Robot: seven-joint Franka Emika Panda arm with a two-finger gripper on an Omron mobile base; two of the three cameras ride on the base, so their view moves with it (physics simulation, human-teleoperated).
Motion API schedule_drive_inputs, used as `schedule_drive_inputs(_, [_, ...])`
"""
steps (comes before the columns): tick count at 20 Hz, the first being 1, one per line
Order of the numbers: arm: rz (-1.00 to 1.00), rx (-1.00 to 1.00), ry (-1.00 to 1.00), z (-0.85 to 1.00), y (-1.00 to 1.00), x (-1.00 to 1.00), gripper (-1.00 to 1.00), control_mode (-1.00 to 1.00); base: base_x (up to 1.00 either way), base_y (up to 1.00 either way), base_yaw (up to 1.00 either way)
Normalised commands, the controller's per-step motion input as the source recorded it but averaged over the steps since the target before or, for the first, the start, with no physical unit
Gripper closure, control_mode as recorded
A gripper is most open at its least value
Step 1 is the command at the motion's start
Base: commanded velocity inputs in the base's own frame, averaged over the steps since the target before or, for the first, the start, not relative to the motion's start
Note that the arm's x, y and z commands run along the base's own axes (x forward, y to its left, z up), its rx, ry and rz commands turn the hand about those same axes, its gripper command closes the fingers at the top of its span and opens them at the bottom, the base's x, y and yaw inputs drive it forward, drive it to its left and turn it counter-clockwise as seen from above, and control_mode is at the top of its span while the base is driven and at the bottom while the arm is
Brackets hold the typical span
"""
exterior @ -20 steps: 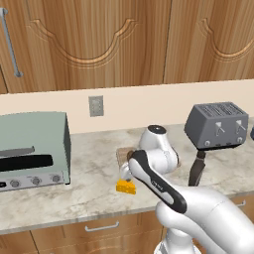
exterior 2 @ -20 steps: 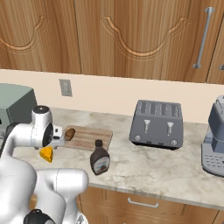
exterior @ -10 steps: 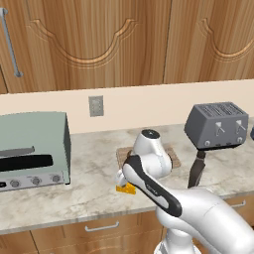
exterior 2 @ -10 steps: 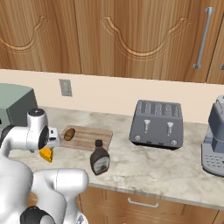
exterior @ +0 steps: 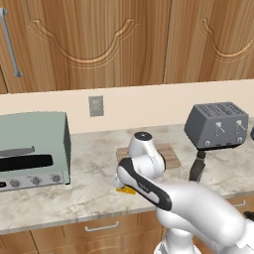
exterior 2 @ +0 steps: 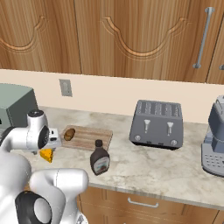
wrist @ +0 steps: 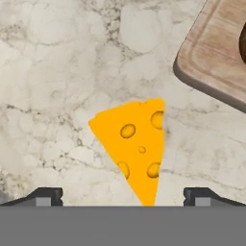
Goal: Retrieve the reheated potato from the microwave, then place the potato, cheese, and condiment on the cutting board.
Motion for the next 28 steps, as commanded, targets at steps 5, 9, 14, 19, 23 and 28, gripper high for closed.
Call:
schedule_drive_inputs(5, [0.00, 0.00, 0.02, -0.15, 0.03, 0.20, -1.00, -1.00, 0.00, 0.00, 0.00])
schedule_drive_inputs(9, [0.00, 0.00, 0.01, -0.19, 0.03, 0.17, -1.00, -1.00, 0.00, 0.00, 0.00])
schedule_drive_inputs(14, [0.00, 0.00, 0.00, -0.22, 0.11, 0.06, -1.00, -1.00, 0.00, 0.00, 0.00])
schedule_drive_inputs(19, [0.00, -0.01, 0.00, -0.18, 0.14, 0.01, -1.00, -1.00, 0.00, 0.00, 0.00])
schedule_drive_inputs(23, [0.00, -0.06, 0.00, -0.22, 0.07, 0.01, -1.00, -1.00, 0.00, 0.00, 0.00])
schedule_drive_inputs(28, [0.00, -0.04, 0.00, -0.11, 0.02, 0.00, 1.00, -1.00, 0.00, 0.00, 0.00])
